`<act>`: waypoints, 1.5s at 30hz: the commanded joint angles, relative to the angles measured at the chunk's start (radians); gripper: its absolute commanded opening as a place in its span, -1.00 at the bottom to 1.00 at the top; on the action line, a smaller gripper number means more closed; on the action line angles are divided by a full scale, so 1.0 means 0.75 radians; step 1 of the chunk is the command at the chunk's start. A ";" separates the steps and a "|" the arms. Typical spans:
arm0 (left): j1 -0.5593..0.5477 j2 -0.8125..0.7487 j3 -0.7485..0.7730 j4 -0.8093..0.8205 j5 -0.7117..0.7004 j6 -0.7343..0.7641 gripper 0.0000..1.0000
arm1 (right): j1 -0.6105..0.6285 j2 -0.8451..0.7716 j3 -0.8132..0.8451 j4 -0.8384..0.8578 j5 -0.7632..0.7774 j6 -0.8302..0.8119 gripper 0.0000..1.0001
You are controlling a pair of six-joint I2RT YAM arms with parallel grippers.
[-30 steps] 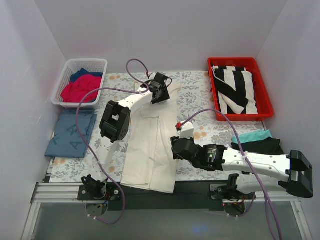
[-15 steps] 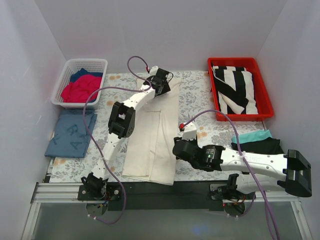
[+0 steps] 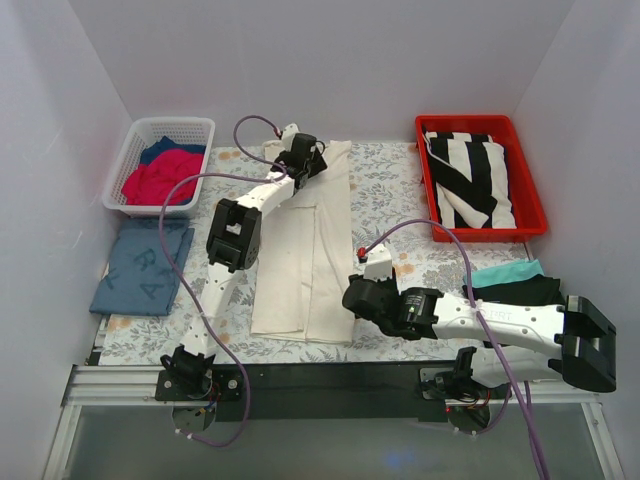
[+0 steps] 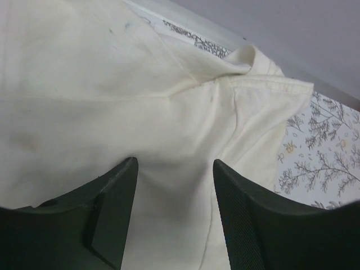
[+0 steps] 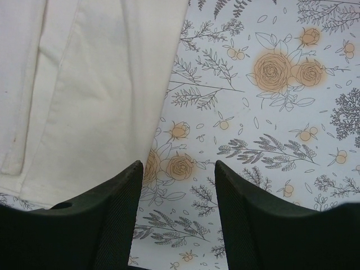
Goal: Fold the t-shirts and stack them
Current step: Fold the tshirt
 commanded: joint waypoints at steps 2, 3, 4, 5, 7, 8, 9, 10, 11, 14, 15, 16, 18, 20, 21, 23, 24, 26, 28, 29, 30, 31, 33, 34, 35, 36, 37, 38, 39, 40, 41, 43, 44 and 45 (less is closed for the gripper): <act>0.012 -0.114 -0.011 0.128 -0.147 0.105 0.10 | -0.008 -0.025 0.004 -0.019 0.058 0.018 0.21; 0.012 -0.145 -0.036 0.153 -0.145 0.119 0.09 | -0.008 -0.037 0.002 -0.019 0.060 0.021 0.21; 0.014 -0.178 -0.070 0.224 -0.133 0.136 0.10 | -0.008 -0.041 0.004 -0.019 0.060 0.021 0.21; 0.012 -0.261 -0.170 0.247 -0.129 0.166 0.10 | -0.008 -0.041 0.004 -0.019 0.064 0.019 0.21; 0.012 -0.352 -0.281 0.414 -0.110 0.189 0.11 | -0.008 -0.041 0.008 -0.019 0.060 0.010 0.21; 0.014 -0.439 -0.350 0.439 -0.120 0.195 0.15 | -0.006 -0.037 0.010 -0.021 0.062 0.008 0.21; 0.014 -0.474 -0.381 0.455 -0.128 0.205 0.18 | -0.010 -0.033 0.008 -0.021 0.058 0.012 0.21; 0.016 -0.517 -0.404 0.474 -0.124 0.214 0.20 | -0.012 -0.033 0.006 -0.021 0.062 0.016 0.21; 0.020 -0.552 -0.420 0.470 -0.126 0.222 0.20 | -0.012 -0.033 0.006 -0.023 0.060 0.025 0.21; 0.020 -0.691 -0.494 0.392 -0.124 0.242 0.22 | -0.016 -0.035 0.006 -0.023 0.056 0.031 0.21; 0.018 -0.764 -0.522 0.339 -0.137 0.234 0.22 | -0.018 -0.033 0.008 -0.023 0.058 0.031 0.21; 0.018 -0.802 -0.555 0.203 -0.145 0.188 0.21 | -0.020 -0.033 0.010 -0.023 0.058 0.031 0.22; 0.020 -0.898 -0.639 0.088 -0.178 0.122 0.18 | -0.030 -0.017 0.028 -0.025 0.052 0.031 0.22; 0.018 -1.061 -0.857 -0.031 -0.167 0.008 0.15 | -0.045 0.011 0.047 -0.023 0.040 0.025 0.30; 0.016 -1.116 -0.947 -0.064 -0.161 -0.025 0.13 | -0.053 0.022 0.053 -0.023 0.030 0.025 0.31; 0.014 -1.290 -1.197 -0.154 -0.161 -0.156 0.08 | -0.087 0.048 0.076 -0.021 -0.003 0.021 0.31; 0.010 -1.354 -1.276 -0.160 -0.157 -0.177 0.06 | -0.096 0.055 0.078 -0.015 -0.025 0.023 0.31; 0.000 -1.521 -1.500 -0.209 -0.182 -0.254 0.04 | -0.124 0.047 0.057 0.040 -0.076 0.012 0.31; -0.004 -1.618 -1.639 -0.254 -0.204 -0.289 0.04 | -0.157 0.028 -0.010 0.117 -0.132 -0.020 0.32; -0.006 -1.717 -1.751 -0.270 -0.210 -0.332 0.04 | -0.173 0.006 -0.039 0.160 -0.201 -0.034 0.32; -0.004 -1.759 -1.813 -0.283 -0.208 -0.340 0.04 | -0.184 -0.005 -0.063 0.254 -0.234 -0.045 0.32; -0.006 -1.802 -1.862 -0.295 -0.184 -0.347 0.04 | -0.202 -0.015 -0.096 0.297 -0.267 -0.065 0.33; -0.008 -1.896 -1.988 -0.307 -0.169 -0.367 0.04 | -0.216 -0.017 -0.161 0.385 -0.356 -0.086 0.33; -0.006 -1.916 -2.019 -0.313 -0.151 -0.367 0.04 | -0.224 -0.003 -0.172 0.424 -0.379 -0.084 0.33; -0.008 -1.935 -2.058 -0.322 -0.117 -0.373 0.04 | -0.227 0.030 -0.178 0.437 -0.420 -0.086 0.33; -0.010 -1.976 -2.109 -0.328 -0.100 -0.379 0.04 | -0.227 0.050 -0.180 0.443 -0.439 -0.082 0.33; -0.010 -1.994 -2.134 -0.354 -0.084 -0.394 0.04 | -0.227 0.067 -0.184 0.461 -0.457 -0.074 0.32; -0.008 -2.019 -2.155 -0.360 -0.033 -0.396 0.04 | -0.227 0.093 -0.192 0.476 -0.500 -0.057 0.32; -0.010 -2.043 -2.195 -0.365 -0.016 -0.398 0.04 | -0.225 0.098 -0.215 0.496 -0.520 -0.047 0.31; -0.012 -2.088 -2.210 -0.383 -0.008 -0.408 0.04 | -0.223 0.102 -0.231 0.535 -0.539 -0.039 0.30; -0.013 -2.103 -2.214 -0.405 0.016 -0.412 0.04 | -0.218 0.100 -0.247 0.551 -0.563 -0.014 0.29; -0.021 -2.125 -2.212 -0.489 0.017 -0.432 0.02 | -0.204 0.104 -0.270 0.560 -0.572 0.000 0.28; -0.025 -2.127 -2.210 -0.512 0.017 -0.449 0.01 | -0.200 0.106 -0.274 0.554 -0.574 0.012 0.27; -0.027 -2.133 -2.208 -0.556 0.027 -0.457 0.01 | -0.188 0.110 -0.284 0.552 -0.574 0.033 0.27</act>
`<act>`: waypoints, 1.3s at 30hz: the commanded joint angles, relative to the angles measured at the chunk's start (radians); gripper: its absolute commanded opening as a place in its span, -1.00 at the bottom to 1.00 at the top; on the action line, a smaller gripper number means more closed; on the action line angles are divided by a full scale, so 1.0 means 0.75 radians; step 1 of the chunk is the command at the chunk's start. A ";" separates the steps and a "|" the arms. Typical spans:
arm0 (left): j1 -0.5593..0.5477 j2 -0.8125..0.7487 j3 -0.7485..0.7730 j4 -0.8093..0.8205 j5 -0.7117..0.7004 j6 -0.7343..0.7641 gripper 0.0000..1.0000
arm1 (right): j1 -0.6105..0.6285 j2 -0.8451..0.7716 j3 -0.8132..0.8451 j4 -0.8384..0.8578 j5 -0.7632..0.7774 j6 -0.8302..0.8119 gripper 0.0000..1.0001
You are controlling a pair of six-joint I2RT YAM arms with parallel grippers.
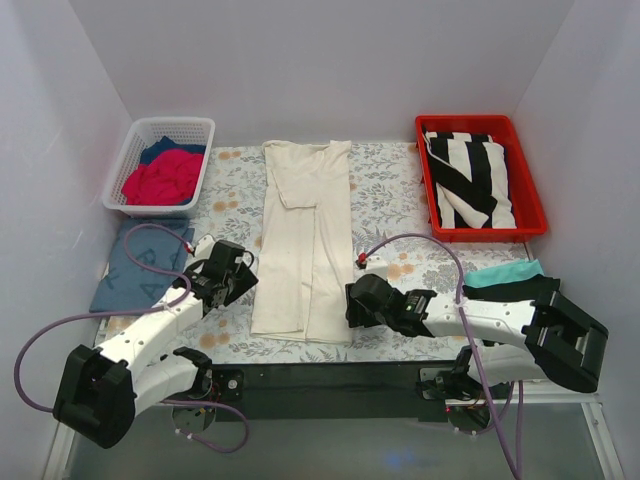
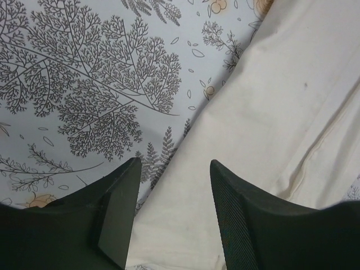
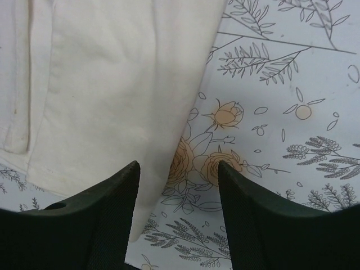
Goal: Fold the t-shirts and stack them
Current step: Fold the tshirt
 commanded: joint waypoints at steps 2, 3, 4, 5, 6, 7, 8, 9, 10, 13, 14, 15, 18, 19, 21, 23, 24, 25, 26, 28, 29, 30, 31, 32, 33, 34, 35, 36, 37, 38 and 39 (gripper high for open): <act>-0.027 -0.055 -0.009 -0.145 0.053 -0.085 -0.01 | 0.041 0.019 -0.026 0.071 -0.056 0.086 0.25; -0.029 -0.063 -0.017 -0.151 0.084 -0.098 0.00 | 0.061 0.023 -0.028 0.069 -0.050 0.115 0.25; -0.037 -0.069 -0.029 -0.153 0.098 -0.108 -0.01 | 0.070 0.034 -0.030 0.069 -0.052 0.125 0.24; -0.041 -0.089 -0.056 -0.153 0.121 -0.130 -0.02 | 0.080 0.056 -0.030 0.069 -0.054 0.131 0.24; -0.047 -0.098 -0.070 -0.153 0.137 -0.139 -0.02 | 0.100 0.068 -0.026 0.069 -0.054 0.140 0.24; -0.066 -0.104 -0.083 -0.159 0.166 -0.153 -0.03 | 0.109 0.083 -0.016 0.069 -0.056 0.152 0.23; -0.080 -0.114 -0.105 -0.171 0.166 -0.175 -0.06 | 0.119 0.109 -0.010 0.063 -0.056 0.160 0.23; -0.094 -0.138 -0.113 -0.184 0.166 -0.226 -0.06 | 0.133 0.120 -0.006 0.059 -0.054 0.166 0.23; -0.125 -0.147 -0.122 -0.208 0.152 -0.255 -0.07 | 0.139 0.132 -0.001 0.056 -0.054 0.182 0.23; -0.172 -0.173 -0.171 -0.235 0.111 -0.347 -0.09 | 0.158 0.160 0.005 0.050 -0.046 0.199 0.23; -0.178 -0.171 -0.193 -0.243 0.103 -0.364 -0.10 | 0.164 0.171 0.007 0.048 -0.044 0.211 0.23; -0.186 -0.163 -0.205 -0.249 0.096 -0.378 -0.11 | 0.168 0.173 0.007 0.044 -0.044 0.217 0.23; -0.221 -0.151 -0.236 -0.260 0.076 -0.423 -0.17 | 0.178 0.177 0.005 0.016 -0.030 0.244 0.22; -0.241 -0.151 -0.238 -0.260 0.074 -0.441 -0.18 | 0.178 0.179 0.003 0.011 -0.028 0.248 0.22; -0.264 -0.147 -0.244 -0.272 0.064 -0.456 -0.24 | 0.186 0.175 -0.001 -0.013 -0.014 0.268 0.22; -0.295 -0.141 -0.248 -0.284 0.060 -0.480 -0.35 | 0.195 0.169 -0.001 -0.046 -0.001 0.283 0.22; -0.309 -0.141 -0.250 -0.290 0.058 -0.490 -0.38 | 0.203 0.167 -0.003 -0.056 0.001 0.295 0.22; -0.331 -0.141 -0.251 -0.296 0.060 -0.501 -0.45 | 0.207 0.163 -0.006 -0.066 0.005 0.303 0.22; -0.344 -0.141 -0.253 -0.304 0.060 -0.525 -0.48 | 0.213 0.161 -0.008 -0.072 0.011 0.309 0.22; -0.391 -0.143 -0.255 -0.331 0.058 -0.556 -0.50 | 0.229 0.161 -0.008 -0.095 0.013 0.334 0.22; -0.409 -0.147 -0.255 -0.341 0.051 -0.572 -0.52 | 0.235 0.167 -0.008 -0.107 0.019 0.346 0.22; -0.426 -0.145 -0.255 -0.360 0.045 -0.603 -0.54 | 0.252 0.169 -0.006 -0.129 0.021 0.354 0.22; -0.458 -0.147 -0.255 -0.372 0.033 -0.621 -0.55 | 0.262 0.173 -0.004 -0.152 0.031 0.387 0.22; -0.471 -0.143 -0.251 -0.380 0.027 -0.634 -0.55 | 0.272 0.175 -0.006 -0.168 0.042 0.403 0.22; -0.483 -0.133 -0.248 -0.398 0.023 -0.660 -0.56 | 0.295 0.171 -0.006 -0.181 0.062 0.418 0.22; -0.505 -0.126 -0.244 -0.405 0.013 -0.674 -0.56 | 0.305 0.171 -0.006 -0.221 0.078 0.442 0.23; -0.518 -0.122 -0.242 -0.411 0.004 -0.685 -0.55 | 0.315 0.161 -0.018 -0.234 0.097 0.475 0.23; -0.530 -0.112 -0.238 -0.431 -0.004 -0.703 -0.55 | 0.325 0.154 -0.026 -0.246 0.099 0.487 0.24; -0.550 -0.106 -0.236 -0.437 -0.012 -0.723 -0.55 | 0.328 0.138 -0.034 -0.262 0.099 0.499 0.25; -0.557 -0.102 -0.236 -0.444 -0.024 -0.736 -0.54 | 0.332 0.130 -0.042 -0.269 0.103 0.520 0.25; -0.565 -0.098 -0.234 -0.456 -0.028 -0.746 -0.53 | 0.338 0.122 -0.065 -0.267 0.103 0.530 0.25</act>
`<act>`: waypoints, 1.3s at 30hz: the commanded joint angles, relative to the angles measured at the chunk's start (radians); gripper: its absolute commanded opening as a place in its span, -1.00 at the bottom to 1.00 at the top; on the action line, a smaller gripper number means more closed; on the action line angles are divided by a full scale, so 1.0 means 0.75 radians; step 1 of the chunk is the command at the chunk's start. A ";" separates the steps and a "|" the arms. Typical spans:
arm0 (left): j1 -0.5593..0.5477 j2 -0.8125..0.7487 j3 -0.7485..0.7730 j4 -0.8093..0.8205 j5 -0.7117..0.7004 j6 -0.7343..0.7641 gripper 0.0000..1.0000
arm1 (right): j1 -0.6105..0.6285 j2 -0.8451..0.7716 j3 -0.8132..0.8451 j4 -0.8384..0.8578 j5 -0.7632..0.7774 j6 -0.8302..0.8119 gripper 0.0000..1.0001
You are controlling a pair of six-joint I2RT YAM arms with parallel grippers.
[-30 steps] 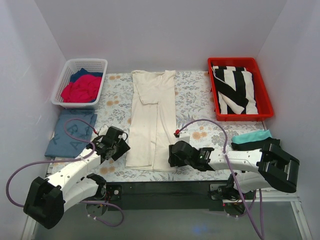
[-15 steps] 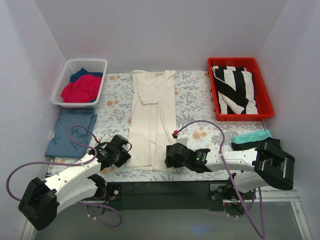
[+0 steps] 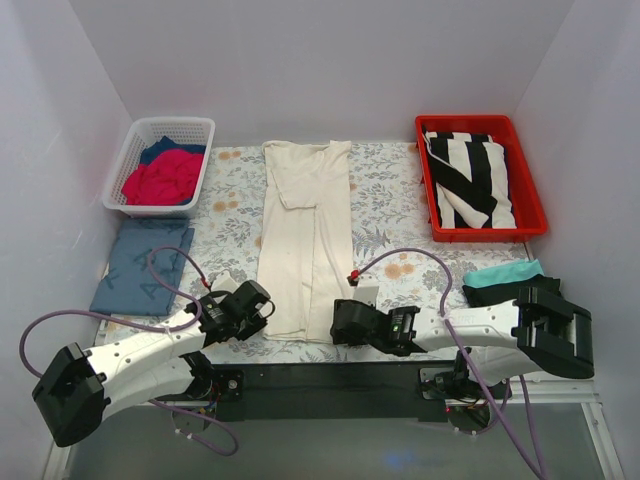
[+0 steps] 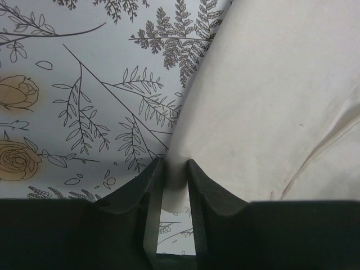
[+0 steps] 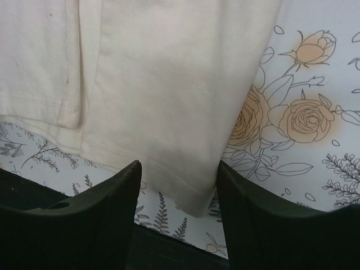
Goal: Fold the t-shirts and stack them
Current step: Fold the tshirt
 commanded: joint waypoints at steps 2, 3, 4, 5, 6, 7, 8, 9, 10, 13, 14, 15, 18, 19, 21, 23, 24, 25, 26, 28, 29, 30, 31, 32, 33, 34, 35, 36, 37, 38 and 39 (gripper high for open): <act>-0.055 0.059 -0.046 -0.234 -0.010 -0.311 -0.52 | 0.035 -0.011 -0.112 -0.276 -0.042 0.124 0.25; -0.061 0.059 -0.048 -0.244 -0.014 -0.322 -0.51 | 0.041 -0.019 -0.128 -0.276 -0.040 0.138 0.25; -0.075 0.062 -0.048 -0.248 -0.014 -0.334 -0.51 | 0.045 -0.037 -0.136 -0.278 -0.040 0.148 0.25; -0.083 0.064 -0.050 -0.254 -0.018 -0.362 -0.50 | 0.047 -0.043 -0.142 -0.278 -0.038 0.153 0.25; -0.091 0.064 -0.048 -0.262 -0.024 -0.381 -0.50 | 0.051 -0.048 -0.146 -0.278 -0.036 0.165 0.25; -0.110 0.070 -0.044 -0.273 -0.030 -0.401 -0.50 | 0.053 -0.056 -0.155 -0.282 -0.036 0.171 0.25; -0.120 0.086 -0.042 -0.283 -0.036 -0.448 -0.50 | 0.055 -0.056 -0.159 -0.284 -0.036 0.179 0.25; -0.132 0.096 -0.038 -0.299 -0.048 -0.471 -0.50 | 0.059 -0.058 -0.161 -0.286 -0.036 0.181 0.24; -0.157 0.108 -0.032 -0.309 -0.055 -0.493 -0.50 | 0.061 -0.058 -0.169 -0.286 -0.038 0.191 0.24; -0.206 0.149 -0.028 -0.336 -0.077 -0.593 -0.52 | 0.067 -0.046 -0.179 -0.288 -0.036 0.208 0.20; -0.216 0.158 -0.019 -0.340 -0.081 -0.608 -0.53 | 0.067 -0.043 -0.181 -0.286 -0.036 0.212 0.19; -0.224 0.180 -0.017 -0.346 -0.085 -0.626 -0.55 | 0.069 -0.041 -0.183 -0.284 -0.034 0.218 0.15; -0.249 0.211 -0.009 -0.360 -0.085 -0.663 -0.61 | 0.069 -0.029 -0.185 -0.286 -0.028 0.224 -0.09; -0.261 0.213 -0.009 -0.361 -0.085 -0.669 -0.63 | 0.069 -0.029 -0.187 -0.286 -0.028 0.224 -0.31; -0.265 0.213 -0.007 -0.369 -0.087 -0.682 -0.73 | 0.072 -0.031 -0.187 -0.286 -0.026 0.226 -0.63; -0.272 0.197 -0.007 -0.373 -0.085 -0.692 -0.82 | 0.069 -0.043 -0.191 -0.290 -0.026 0.230 -0.97; -0.274 0.190 -0.007 -0.377 -0.085 -0.694 -0.95 | 0.069 -0.045 -0.196 -0.292 -0.026 0.232 -0.97; -0.276 0.180 -0.009 -0.377 -0.085 -0.696 -1.00 | 0.071 -0.062 -0.200 -0.296 -0.023 0.232 -0.97; -0.278 0.176 -0.011 -0.377 -0.087 -0.696 -1.00 | 0.069 -0.070 -0.202 -0.302 -0.025 0.236 -0.97; -0.282 0.170 -0.011 -0.375 -0.091 -0.694 -1.00 | 0.072 -0.094 -0.212 -0.311 -0.021 0.236 -0.97; -0.282 0.174 -0.011 -0.373 -0.093 -0.686 -1.00 | 0.072 -0.103 -0.214 -0.315 -0.019 0.240 -0.97; -0.284 0.176 -0.009 -0.365 -0.098 -0.680 -1.00 | 0.072 -0.109 -0.216 -0.317 -0.019 0.239 -0.97; -0.296 0.180 -0.005 -0.357 -0.100 -0.669 -1.00 | 0.076 -0.119 -0.214 -0.321 -0.017 0.236 -0.97; -0.302 0.188 -0.001 -0.356 -0.102 -0.669 -1.00 | 0.082 -0.125 -0.214 -0.327 -0.013 0.238 -0.97; -0.318 0.194 0.001 -0.348 -0.106 -0.669 -1.00 | 0.086 -0.127 -0.214 -0.331 -0.011 0.238 -0.97; -0.329 0.199 0.003 -0.346 -0.110 -0.671 -1.00 | 0.092 -0.131 -0.210 -0.335 -0.007 0.238 -0.97; -0.337 0.211 0.011 -0.346 -0.114 -0.686 -1.00 | 0.104 -0.135 -0.204 -0.341 0.009 0.236 -0.97; -0.355 0.213 0.013 -0.344 -0.126 -0.690 -1.00 | 0.110 -0.142 -0.200 -0.351 0.021 0.236 -0.97; -0.364 0.217 0.019 -0.344 -0.134 -0.696 -1.00 | 0.116 -0.154 -0.188 -0.354 0.034 0.238 -0.97; -0.368 0.221 0.032 -0.342 -0.147 -0.704 -1.00 | 0.121 -0.160 -0.181 -0.354 0.060 0.236 -0.97; -0.376 0.223 0.042 -0.334 -0.157 -0.706 -1.00 | 0.123 -0.170 -0.177 -0.354 0.075 0.230 -0.97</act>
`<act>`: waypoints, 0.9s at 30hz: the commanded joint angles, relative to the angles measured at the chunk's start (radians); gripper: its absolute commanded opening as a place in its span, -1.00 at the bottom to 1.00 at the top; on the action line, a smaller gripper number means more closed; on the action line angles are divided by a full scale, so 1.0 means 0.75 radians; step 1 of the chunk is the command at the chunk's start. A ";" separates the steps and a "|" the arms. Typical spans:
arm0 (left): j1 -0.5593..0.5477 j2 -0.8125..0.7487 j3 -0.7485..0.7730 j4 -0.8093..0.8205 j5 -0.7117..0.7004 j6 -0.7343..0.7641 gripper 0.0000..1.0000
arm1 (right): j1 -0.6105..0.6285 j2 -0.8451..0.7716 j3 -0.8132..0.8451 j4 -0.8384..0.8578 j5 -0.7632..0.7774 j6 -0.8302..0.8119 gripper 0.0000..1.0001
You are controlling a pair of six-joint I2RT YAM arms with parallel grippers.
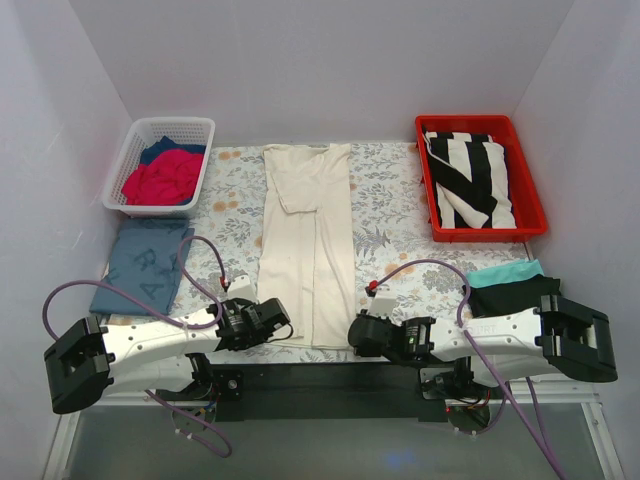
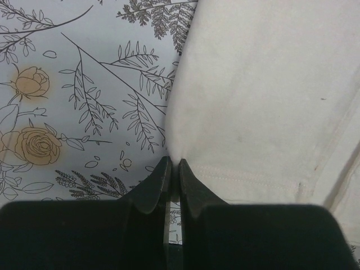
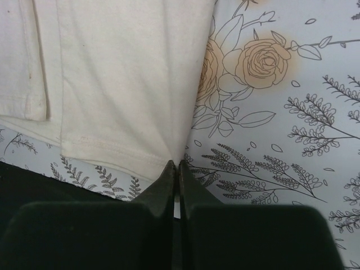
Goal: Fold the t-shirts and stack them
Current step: Fold the tshirt
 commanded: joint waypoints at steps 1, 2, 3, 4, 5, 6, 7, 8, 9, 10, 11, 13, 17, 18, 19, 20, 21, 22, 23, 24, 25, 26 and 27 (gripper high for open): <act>-0.037 0.056 -0.047 -0.167 0.059 -0.687 -1.00 | 0.027 -0.021 -0.027 -0.255 0.031 -0.019 -0.97; -0.037 0.052 -0.026 -0.169 0.043 -0.687 -1.00 | 0.027 -0.036 -0.023 -0.257 0.061 -0.031 -0.97; -0.039 0.040 -0.018 -0.185 0.027 -0.712 -1.00 | 0.029 -0.052 -0.019 -0.260 0.082 -0.035 -0.97; -0.039 0.034 -0.004 -0.199 -0.024 -0.724 -1.00 | 0.027 -0.082 -0.015 -0.257 0.098 -0.045 -0.97; -0.037 0.030 0.015 -0.216 -0.049 -0.732 -1.00 | 0.025 -0.101 -0.009 -0.260 0.137 -0.062 -0.97; -0.037 0.028 0.053 -0.238 -0.078 -0.738 -1.00 | 0.025 -0.115 -0.003 -0.260 0.158 -0.070 -0.97; -0.037 0.032 0.076 -0.248 -0.100 -0.739 -1.00 | 0.025 -0.140 0.001 -0.260 0.176 -0.080 -0.97; -0.039 0.044 0.094 -0.250 -0.143 -0.739 -1.00 | 0.023 -0.148 0.012 -0.260 0.215 -0.090 -0.97; -0.039 0.056 0.133 -0.261 -0.162 -0.751 -1.00 | 0.021 -0.154 0.028 -0.260 0.227 -0.119 -0.97; -0.039 0.087 0.152 -0.261 -0.176 -0.751 -1.00 | 0.017 -0.154 0.040 -0.260 0.242 -0.131 -0.97; -0.039 0.101 0.170 -0.261 -0.208 -0.755 -1.00 | 0.013 -0.152 0.050 -0.258 0.264 -0.142 -0.97; -0.039 0.126 0.219 -0.238 -0.241 -0.747 -1.00 | 0.011 -0.138 0.085 -0.255 0.287 -0.176 -0.97; -0.039 0.187 0.303 -0.269 -0.327 -0.798 -1.00 | -0.010 -0.109 0.138 -0.251 0.360 -0.232 -0.97; -0.037 0.195 0.321 -0.293 -0.374 -0.798 -1.00 | -0.016 -0.109 0.151 -0.247 0.370 -0.246 -0.97; -0.039 0.201 0.360 -0.304 -0.395 -0.804 -1.00 | -0.024 -0.103 0.177 -0.243 0.381 -0.284 -0.97; -0.037 0.220 0.379 -0.322 -0.437 -0.806 -1.00 | -0.042 -0.097 0.192 -0.233 0.403 -0.307 -0.97; -0.033 0.230 0.397 -0.328 -0.438 -0.806 -1.00 | -0.059 -0.097 0.206 -0.233 0.409 -0.338 -0.97; -0.031 0.244 0.416 -0.334 -0.480 -0.804 -1.00 | -0.073 -0.087 0.236 -0.217 0.415 -0.397 -0.97; -0.028 0.261 0.458 -0.342 -0.503 -0.802 -1.00 | -0.112 -0.081 0.251 -0.196 0.420 -0.440 -0.97; -0.018 0.309 0.483 -0.379 -0.524 -0.804 -1.00 | -0.134 -0.077 0.267 -0.178 0.416 -0.479 -0.97; -0.008 0.334 0.506 -0.398 -0.572 -0.806 -1.00 | -0.159 -0.064 0.282 -0.129 0.409 -0.522 -0.97; 0.000 0.361 0.560 -0.412 -0.599 -0.806 -1.00 | -0.206 -0.058 0.306 -0.100 0.405 -0.607 -0.97; 0.029 0.420 0.585 -0.438 -0.628 -0.806 -1.00 | -0.232 -0.046 0.316 -0.068 0.393 -0.655 -0.97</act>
